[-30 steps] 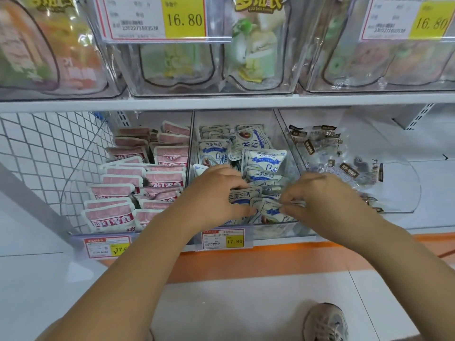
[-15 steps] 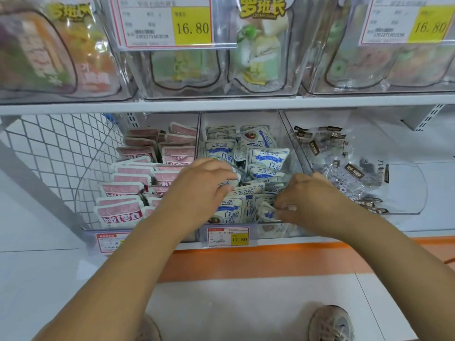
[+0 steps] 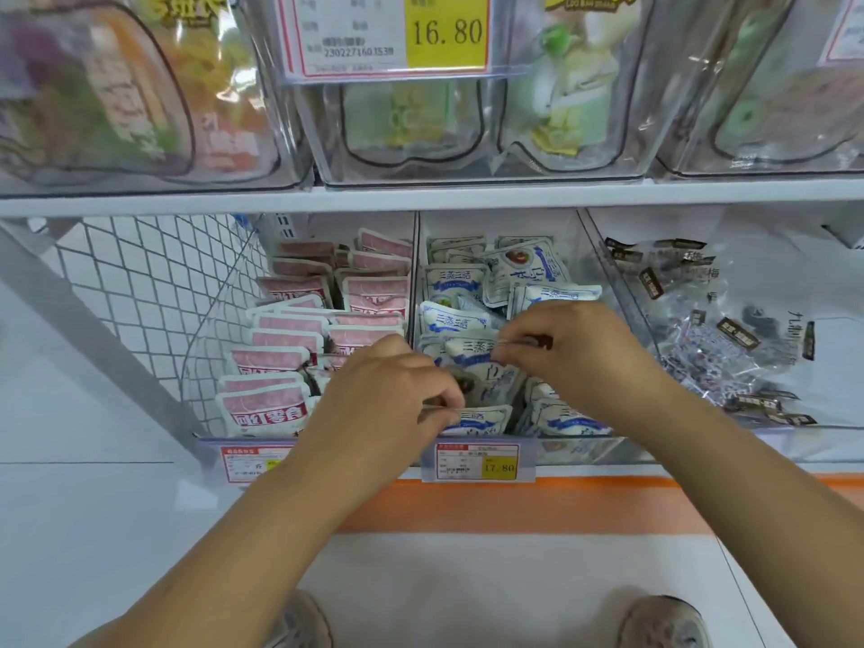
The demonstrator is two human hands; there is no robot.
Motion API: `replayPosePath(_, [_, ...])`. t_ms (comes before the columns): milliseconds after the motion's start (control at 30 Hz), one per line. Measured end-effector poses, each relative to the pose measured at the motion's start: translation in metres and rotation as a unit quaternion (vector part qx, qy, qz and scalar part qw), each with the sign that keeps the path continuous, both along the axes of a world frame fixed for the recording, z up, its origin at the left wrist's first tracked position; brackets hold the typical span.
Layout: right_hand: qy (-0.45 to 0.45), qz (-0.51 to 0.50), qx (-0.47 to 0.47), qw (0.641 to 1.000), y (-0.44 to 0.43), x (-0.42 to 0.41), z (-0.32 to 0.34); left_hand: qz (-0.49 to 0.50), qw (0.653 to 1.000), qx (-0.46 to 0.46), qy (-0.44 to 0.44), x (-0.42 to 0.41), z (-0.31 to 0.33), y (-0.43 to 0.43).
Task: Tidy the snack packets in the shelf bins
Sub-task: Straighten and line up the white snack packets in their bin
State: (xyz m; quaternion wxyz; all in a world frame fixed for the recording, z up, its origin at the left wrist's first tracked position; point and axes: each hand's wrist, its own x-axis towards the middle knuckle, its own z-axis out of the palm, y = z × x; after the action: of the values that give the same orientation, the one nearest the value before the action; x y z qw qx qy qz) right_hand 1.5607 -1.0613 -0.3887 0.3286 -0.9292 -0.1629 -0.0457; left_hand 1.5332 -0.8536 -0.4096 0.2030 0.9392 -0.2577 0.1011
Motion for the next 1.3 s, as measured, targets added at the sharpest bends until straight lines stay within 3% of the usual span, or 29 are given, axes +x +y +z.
replayPosePath(67, [0.013, 0.031, -0.037, 0.999, 0.010, 0.000, -0.005, 0.003, 1.000, -0.014, 0.003, 0.000, -0.004, 0.005])
replayPosePath(167, [0.032, 0.084, -0.220, 0.971, 0.023, -0.002, -0.015, 0.002, 1.000, -0.022, -0.022, 0.000, -0.009, 0.008])
replayPosePath(200, [0.037, 0.080, -0.233, 0.968, 0.023, 0.000, -0.013, 0.008, 0.999, -0.024, -0.031, 0.001, -0.009, 0.008])
replayPosePath(333, [0.114, 0.063, -0.139, 0.982, 0.014, 0.003, 0.000, 0.026, 0.998, 0.015, -0.057, 0.001, -0.009, 0.010])
replayPosePath(467, [0.068, 0.100, -0.270, 0.955, 0.026, 0.000, -0.009, 0.019, 0.993, 0.094, -0.067, 0.004, -0.011, 0.005])
replayPosePath(533, [0.111, 0.104, -0.252, 0.956, 0.025, 0.001, -0.006, 0.017, 0.992, 0.097, -0.077, 0.005, -0.014, 0.004])
replayPosePath(600, [0.155, 0.073, -0.141, 0.975, 0.018, 0.005, 0.005, 0.019, 0.992, 0.086, -0.089, 0.005, -0.016, 0.007])
replayPosePath(667, [0.105, 0.009, -0.027, 0.994, 0.010, 0.013, 0.009, 0.015, 0.993, 0.073, -0.095, 0.005, -0.017, 0.009])
replayPosePath(800, [0.038, 0.012, -0.143, 0.989, 0.016, 0.019, -0.012, 0.011, 0.996, 0.035, -0.077, 0.005, -0.020, 0.012])
replayPosePath(900, [0.061, 0.026, -0.066, 0.996, 0.013, 0.016, -0.014, 0.019, 0.997, 0.059, -0.051, 0.006, -0.017, 0.014])
replayPosePath(1033, [0.159, 0.090, -0.083, 0.980, 0.002, 0.006, 0.002, 0.024, 0.994, 0.099, -0.031, 0.013, -0.015, 0.014])
replayPosePath(1100, [0.165, 0.066, -0.030, 0.984, 0.002, 0.010, 0.005, 0.007, 0.994, 0.100, -0.041, 0.013, -0.015, 0.014])
replayPosePath(1167, [0.093, -0.018, 0.017, 0.995, 0.006, 0.022, -0.001, 0.003, 0.994, 0.097, -0.051, 0.012, -0.018, 0.014])
replayPosePath(1300, [-0.020, -0.026, -0.148, 0.988, 0.027, 0.037, -0.022, 0.003, 0.994, 0.085, -0.070, 0.009, -0.024, 0.014])
